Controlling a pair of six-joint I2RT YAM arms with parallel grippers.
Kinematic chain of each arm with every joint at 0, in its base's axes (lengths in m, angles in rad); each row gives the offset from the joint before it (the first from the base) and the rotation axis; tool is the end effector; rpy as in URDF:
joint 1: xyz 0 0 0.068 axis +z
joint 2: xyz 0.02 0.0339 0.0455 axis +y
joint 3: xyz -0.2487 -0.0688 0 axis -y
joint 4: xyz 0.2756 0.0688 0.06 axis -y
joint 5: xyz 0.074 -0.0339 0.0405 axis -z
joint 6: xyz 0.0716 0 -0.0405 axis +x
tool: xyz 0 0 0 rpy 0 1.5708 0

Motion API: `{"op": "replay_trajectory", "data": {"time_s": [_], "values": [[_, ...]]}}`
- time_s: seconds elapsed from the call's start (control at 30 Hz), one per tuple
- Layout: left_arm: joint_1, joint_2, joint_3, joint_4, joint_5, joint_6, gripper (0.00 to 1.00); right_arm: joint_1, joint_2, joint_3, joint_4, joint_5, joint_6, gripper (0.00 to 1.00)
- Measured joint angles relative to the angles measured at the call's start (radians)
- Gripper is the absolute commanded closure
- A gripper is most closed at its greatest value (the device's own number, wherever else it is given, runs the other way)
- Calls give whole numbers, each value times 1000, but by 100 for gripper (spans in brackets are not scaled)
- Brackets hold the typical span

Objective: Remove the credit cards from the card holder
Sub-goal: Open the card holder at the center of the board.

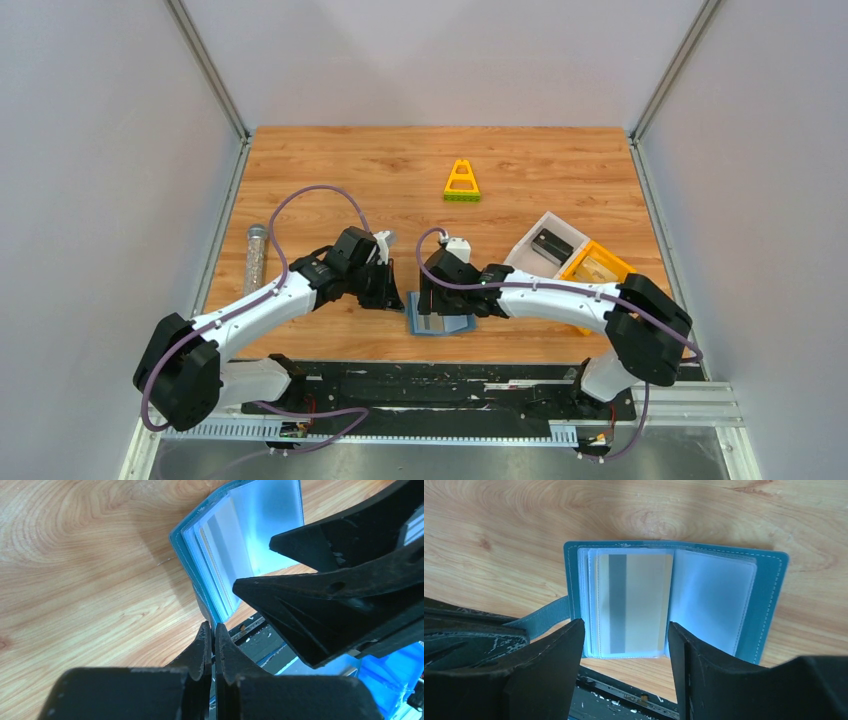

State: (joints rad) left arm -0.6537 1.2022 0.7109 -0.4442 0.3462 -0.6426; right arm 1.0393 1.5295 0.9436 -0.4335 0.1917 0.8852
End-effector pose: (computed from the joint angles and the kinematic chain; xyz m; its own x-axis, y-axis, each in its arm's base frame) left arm 0.2119 -0.1930 0.1546 -0.9501 0.0177 -0.3114 0.2030 0.7931 -0.5743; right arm 0.1882 0.2932 0.1367 -0.8892 -0.0132 -0.4573 -0.1696 0.9379 0.3028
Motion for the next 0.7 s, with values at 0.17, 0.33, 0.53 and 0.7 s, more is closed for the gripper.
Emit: {"op": "replay_trajectory", "data": {"time_s": [0.17, 0.33, 0.53, 0.7], "values": [[0, 0, 0, 0, 0, 0, 100, -5, 37, 0, 19, -24, -1, 36], [0, 0, 0, 0, 2, 0, 100, -16, 58, -16, 52, -55, 0, 37], [0, 0, 0, -1, 3, 1, 100, -25, 66, -35, 64, -68, 1, 40], [0, 0, 0, -2, 3, 1, 100, -28, 66, -40, 66, -65, 5, 43]]}}
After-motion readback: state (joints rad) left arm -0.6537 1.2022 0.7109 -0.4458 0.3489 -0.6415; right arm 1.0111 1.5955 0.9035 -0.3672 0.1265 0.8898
